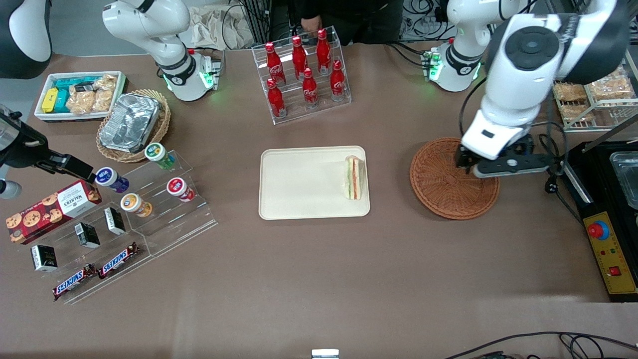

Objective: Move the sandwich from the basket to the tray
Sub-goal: 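Raise the left gripper away from the sandwich on the tray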

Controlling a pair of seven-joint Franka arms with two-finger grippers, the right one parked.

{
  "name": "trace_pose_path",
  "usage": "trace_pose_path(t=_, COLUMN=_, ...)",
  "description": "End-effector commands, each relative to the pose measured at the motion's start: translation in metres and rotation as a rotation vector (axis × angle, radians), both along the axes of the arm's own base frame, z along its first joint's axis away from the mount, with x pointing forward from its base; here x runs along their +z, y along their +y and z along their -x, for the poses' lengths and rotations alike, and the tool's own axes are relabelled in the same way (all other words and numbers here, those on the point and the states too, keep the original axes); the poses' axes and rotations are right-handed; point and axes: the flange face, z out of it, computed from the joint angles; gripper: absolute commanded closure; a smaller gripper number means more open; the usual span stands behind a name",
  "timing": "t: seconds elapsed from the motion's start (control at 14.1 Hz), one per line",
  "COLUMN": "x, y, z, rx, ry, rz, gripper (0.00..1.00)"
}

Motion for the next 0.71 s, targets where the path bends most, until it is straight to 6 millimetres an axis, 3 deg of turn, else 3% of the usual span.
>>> trace_pose_path(t=0.0, x=0.01, y=0.024, z=0.011, rx=-0.035, ry=0.046, rz=0.019, gripper=0.0)
trace_pose_path(t=0.28, x=0.027, y=0.055, z=0.012, rx=0.007, ry=0.047, rz=0.149, gripper=0.0)
trace_pose_path(t=0.5, x=0.04, y=0.096, z=0.019, rx=0.006, ry=0.043, rz=0.291, gripper=0.0)
trace_pose_path(t=0.64, x=0.045, y=0.103, z=0.022, rx=-0.036, ry=0.045, rz=0.297, gripper=0.0)
